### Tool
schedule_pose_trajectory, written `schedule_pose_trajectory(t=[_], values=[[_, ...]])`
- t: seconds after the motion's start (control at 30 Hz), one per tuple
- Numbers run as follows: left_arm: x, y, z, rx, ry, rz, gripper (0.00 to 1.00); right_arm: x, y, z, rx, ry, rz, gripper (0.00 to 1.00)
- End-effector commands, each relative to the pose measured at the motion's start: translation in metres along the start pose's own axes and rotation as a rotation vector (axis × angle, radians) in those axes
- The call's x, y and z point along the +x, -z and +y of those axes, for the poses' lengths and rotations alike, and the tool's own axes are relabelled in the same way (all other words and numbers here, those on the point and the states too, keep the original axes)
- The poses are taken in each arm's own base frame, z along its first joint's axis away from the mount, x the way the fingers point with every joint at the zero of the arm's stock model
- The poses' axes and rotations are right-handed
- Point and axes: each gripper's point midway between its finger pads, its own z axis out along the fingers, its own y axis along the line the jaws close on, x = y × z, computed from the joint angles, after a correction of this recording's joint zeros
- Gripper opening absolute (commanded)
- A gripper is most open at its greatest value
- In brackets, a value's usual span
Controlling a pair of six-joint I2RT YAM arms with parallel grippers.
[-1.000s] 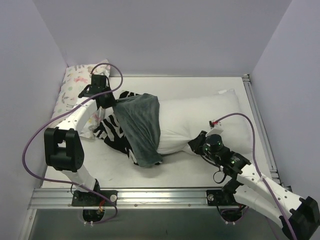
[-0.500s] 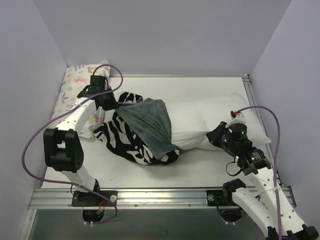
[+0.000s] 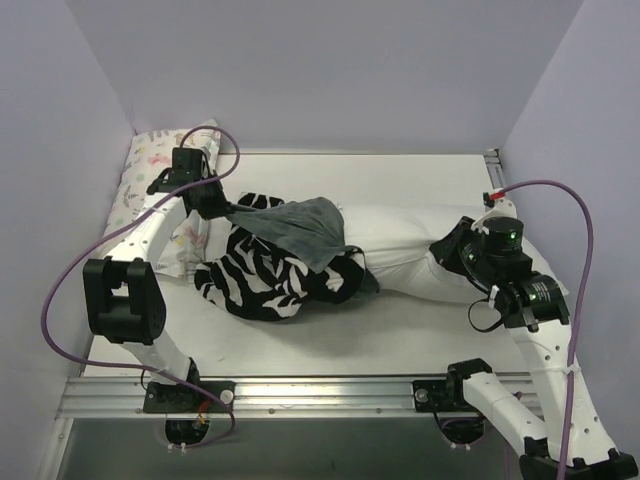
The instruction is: Remove the pillowcase from the pillow
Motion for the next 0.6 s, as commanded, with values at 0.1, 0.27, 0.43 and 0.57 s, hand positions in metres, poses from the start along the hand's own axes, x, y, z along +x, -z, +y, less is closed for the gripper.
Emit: schedule_pose_trajectory(t=[0.1, 0.27, 0.43, 0.57], values=[[-0.074, 0.021, 0.07, -0.184, 0.033, -0.22, 0.0, -0.058, 0.026, -0.025, 0.15, -0.008, -0.185, 0.0], [-0.075, 0.022, 0.08, -0.211, 0.044, -0.227, 0.0, -0.06, 0.026, -0.034, 0.175, -0.017, -0.189, 0.0], [-0.077, 0.025, 0.078, -0.174, 0.076, -0.231, 0.0, -0.067, 0.028, -0.026, 0.127, -0.05, -0.183, 0.0], [-0.08, 0.031, 0.065, -0.149, 0.054, -0.246, 0.0, -0.085, 0.034, -0.008, 0.065, -0.056, -0.207, 0.0]])
